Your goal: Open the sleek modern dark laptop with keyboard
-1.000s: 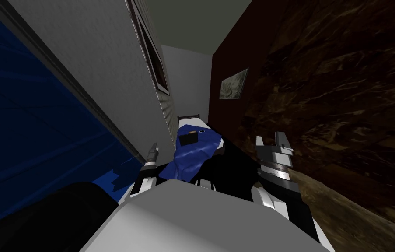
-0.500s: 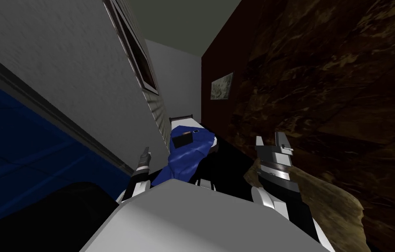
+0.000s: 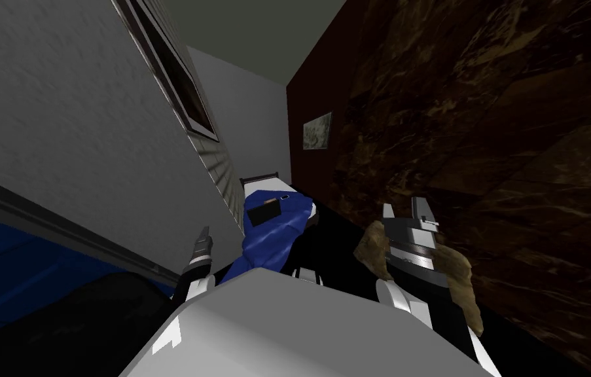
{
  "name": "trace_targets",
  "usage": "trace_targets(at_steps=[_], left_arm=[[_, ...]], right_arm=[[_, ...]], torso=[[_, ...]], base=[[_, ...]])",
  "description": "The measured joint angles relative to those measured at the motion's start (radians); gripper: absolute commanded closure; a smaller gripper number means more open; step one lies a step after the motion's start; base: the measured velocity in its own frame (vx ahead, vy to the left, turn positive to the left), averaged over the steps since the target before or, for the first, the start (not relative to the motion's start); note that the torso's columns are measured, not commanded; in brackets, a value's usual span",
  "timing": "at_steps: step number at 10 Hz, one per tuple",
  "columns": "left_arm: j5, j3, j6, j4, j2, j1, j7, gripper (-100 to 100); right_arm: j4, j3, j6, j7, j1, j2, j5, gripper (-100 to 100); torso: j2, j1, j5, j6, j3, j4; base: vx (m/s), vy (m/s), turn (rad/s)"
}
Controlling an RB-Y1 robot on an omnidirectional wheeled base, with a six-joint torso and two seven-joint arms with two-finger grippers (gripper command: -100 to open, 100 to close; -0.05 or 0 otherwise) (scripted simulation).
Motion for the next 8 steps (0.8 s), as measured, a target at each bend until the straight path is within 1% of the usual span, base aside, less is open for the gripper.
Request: trace_targets(at_steps=[1, 2, 3, 4, 5, 6, 7, 8], left_arm=[[0.011, 0.010, -0.006, 0.018, -0.002, 0.003, -0.009, -100], [0.030, 0.027, -0.019, 0.055, 0.005, -0.004, -0.019, -100], [0.042, 0.037, -0.031, 0.089, 0.013, -0.005, -0.022, -100], [0.063, 0.057, -0.039, 0.118, 0.020, 0.002, -0.028, -100], [0.073, 0.065, -0.048, 0.145, 0.021, 0.001, -0.033, -100], [0.093, 0.085, -0.051, 0.163, 0.019, 0.003, -0.048, -100], [0.103, 0.094, -0.055, 0.187, 0.019, -0.005, -0.061, -100], [0.123, 0.114, -0.057, 0.205, 0.024, -0.005, -0.073, -100]], right_arm=[[0.000, 0.000, 0.000, 0.000, 0.000, 0.000, 0.000, 0], [0.000, 0.000, 0.000, 0.000, 0.000, 0.000, 0.000, 0], [0.000, 0.000, 0.000, 0.000, 0.000, 0.000, 0.000, 0], [0.000, 0.000, 0.000, 0.000, 0.000, 0.000, 0.000, 0], [0.000, 0.000, 0.000, 0.000, 0.000, 0.000, 0.000, 0], [0.000, 0.000, 0.000, 0.000, 0.000, 0.000, 0.000, 0], [0.000, 0.000, 0.000, 0.000, 0.000, 0.000, 0.000, 0], [0.000, 0.000, 0.000, 0.000, 0.000, 0.000, 0.000, 0]], torso=[[0.000, 0.000, 0.000, -0.001, 0.000, 0.000], [0.000, 0.000, 0.000, 0.000, 0.000, 0.000], [0.000, 0.000, 0.000, -0.001, 0.000, 0.000], [0.000, 0.000, 0.000, 0.000, 0.000, 0.000], [0.000, 0.000, 0.000, -0.001, 0.000, 0.000], [0.000, 0.000, 0.000, 0.000, 0.000, 0.000], [0.000, 0.000, 0.000, -0.001, 0.000, 0.000], [0.000, 0.000, 0.000, 0.000, 0.000, 0.000]], base=[[-0.006, 0.025, -0.310], [-0.006, 0.026, -0.174], [-0.005, 0.022, -0.246], [-0.005, 0.022, -0.193], [-0.001, 0.024, -0.354], [-0.003, 0.024, -0.211], [-0.004, 0.023, -0.352], [-0.001, 0.025, -0.155]])
